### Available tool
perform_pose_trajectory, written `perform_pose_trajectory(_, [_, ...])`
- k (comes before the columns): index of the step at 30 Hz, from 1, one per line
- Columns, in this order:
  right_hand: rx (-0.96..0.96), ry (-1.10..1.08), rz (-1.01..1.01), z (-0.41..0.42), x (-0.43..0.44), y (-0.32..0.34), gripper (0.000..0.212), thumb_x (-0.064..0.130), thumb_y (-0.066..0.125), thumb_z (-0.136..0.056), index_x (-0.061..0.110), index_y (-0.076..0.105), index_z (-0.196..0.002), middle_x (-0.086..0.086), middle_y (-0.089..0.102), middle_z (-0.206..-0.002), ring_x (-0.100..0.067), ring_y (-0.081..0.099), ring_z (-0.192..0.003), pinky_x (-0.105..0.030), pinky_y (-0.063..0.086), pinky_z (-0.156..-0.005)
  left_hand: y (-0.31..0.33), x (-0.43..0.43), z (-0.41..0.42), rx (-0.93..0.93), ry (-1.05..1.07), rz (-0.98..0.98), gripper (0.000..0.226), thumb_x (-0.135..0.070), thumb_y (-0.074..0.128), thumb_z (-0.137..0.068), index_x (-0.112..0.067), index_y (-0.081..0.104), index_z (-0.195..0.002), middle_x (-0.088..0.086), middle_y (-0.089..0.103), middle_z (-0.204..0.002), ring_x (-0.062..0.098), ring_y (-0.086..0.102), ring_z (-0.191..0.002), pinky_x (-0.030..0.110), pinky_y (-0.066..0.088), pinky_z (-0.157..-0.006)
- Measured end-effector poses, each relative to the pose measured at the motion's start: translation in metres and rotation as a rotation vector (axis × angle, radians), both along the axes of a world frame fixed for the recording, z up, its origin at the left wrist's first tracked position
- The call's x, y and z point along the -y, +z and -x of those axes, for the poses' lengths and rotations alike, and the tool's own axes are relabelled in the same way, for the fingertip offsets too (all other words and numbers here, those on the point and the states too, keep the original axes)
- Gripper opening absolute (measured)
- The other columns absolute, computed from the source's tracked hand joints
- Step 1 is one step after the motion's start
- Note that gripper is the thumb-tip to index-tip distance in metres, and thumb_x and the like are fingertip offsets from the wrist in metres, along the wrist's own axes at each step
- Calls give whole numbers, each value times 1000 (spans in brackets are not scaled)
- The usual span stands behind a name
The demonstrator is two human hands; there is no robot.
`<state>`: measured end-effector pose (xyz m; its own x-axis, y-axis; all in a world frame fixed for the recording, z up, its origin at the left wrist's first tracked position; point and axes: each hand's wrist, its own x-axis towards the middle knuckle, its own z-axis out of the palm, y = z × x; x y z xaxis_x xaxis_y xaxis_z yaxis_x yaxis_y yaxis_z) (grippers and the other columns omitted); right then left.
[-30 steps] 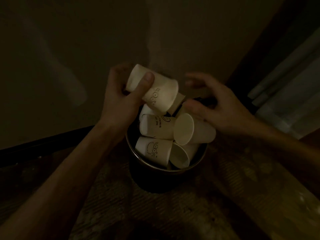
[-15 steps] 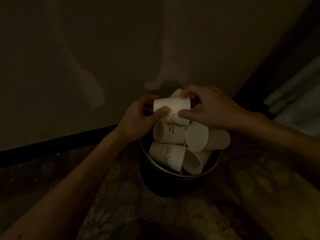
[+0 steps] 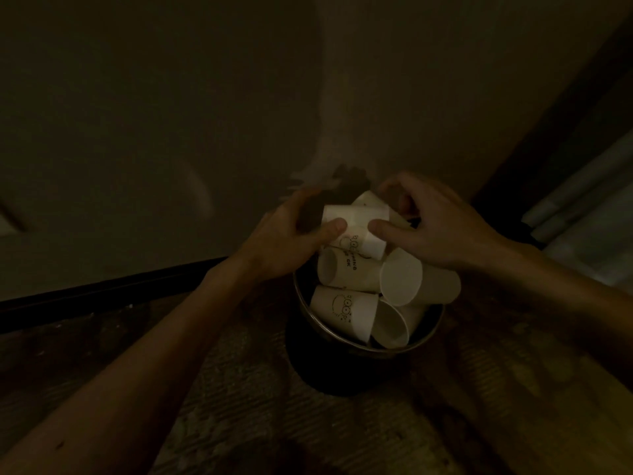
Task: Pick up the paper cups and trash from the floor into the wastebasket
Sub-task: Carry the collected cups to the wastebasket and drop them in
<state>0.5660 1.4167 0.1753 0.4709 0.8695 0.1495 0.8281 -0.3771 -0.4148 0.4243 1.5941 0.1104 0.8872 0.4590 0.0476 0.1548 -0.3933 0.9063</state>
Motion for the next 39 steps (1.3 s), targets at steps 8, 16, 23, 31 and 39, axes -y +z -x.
perform_pose_trajectory(8, [-176, 163, -323, 114, -35, 7, 19, 42, 63, -81, 31, 48, -86, 7, 52, -78, -8, 53, -69, -21, 42, -55, 73, -28, 118, -239, 64, -681, 27, -43, 51, -88, -30, 49, -64, -12, 53, -62, 3, 55, -59, 28, 41, -57])
perform_pose_trajectory(16, [-497, 746, -101, 307, -138, -9, 30, 62, 52, -76, 43, 47, -99, 22, 49, -97, 1, 54, -89, -13, 47, -65, 136, -20, 390, -651, 262, -914, 34, -57, 37, -88, -34, 46, -65, -12, 53, -58, -4, 37, -45, 13, 25, -44])
perform_pose_trajectory(23, [-315, 1196, 233, 491, -205, -23, 30, 63, 51, -79, 53, 41, -105, 31, 46, -104, 13, 47, -97, -17, 47, -71, 73, 23, 591, -932, 682, -592, 30, -58, 39, -93, -32, 51, -86, -14, 50, -67, 8, 63, -76, 25, 42, -59])
perform_pose_trajectory(31, [-62, 1226, 556, 625, -277, -41, 35, 45, 60, -92, 38, 49, -124, 19, 52, -107, 2, 55, -96, -23, 51, -85, -24, 2, 695, -536, 1050, -65, 27, -41, 62, -93, -37, 49, -70, -15, 51, -63, -4, 52, -61, 20, 35, -56])
perform_pose_trajectory(39, [-31, 1008, 660, 603, -386, -127, 38, 30, 59, -96, 26, 48, -132, 5, 55, -121, -9, 57, -104, -34, 53, -90, -117, -142, 659, -432, 1158, 164, 7, -34, 61, -95, -35, 59, -88, -10, 63, -87, 5, 62, -79, 22, 47, -63])
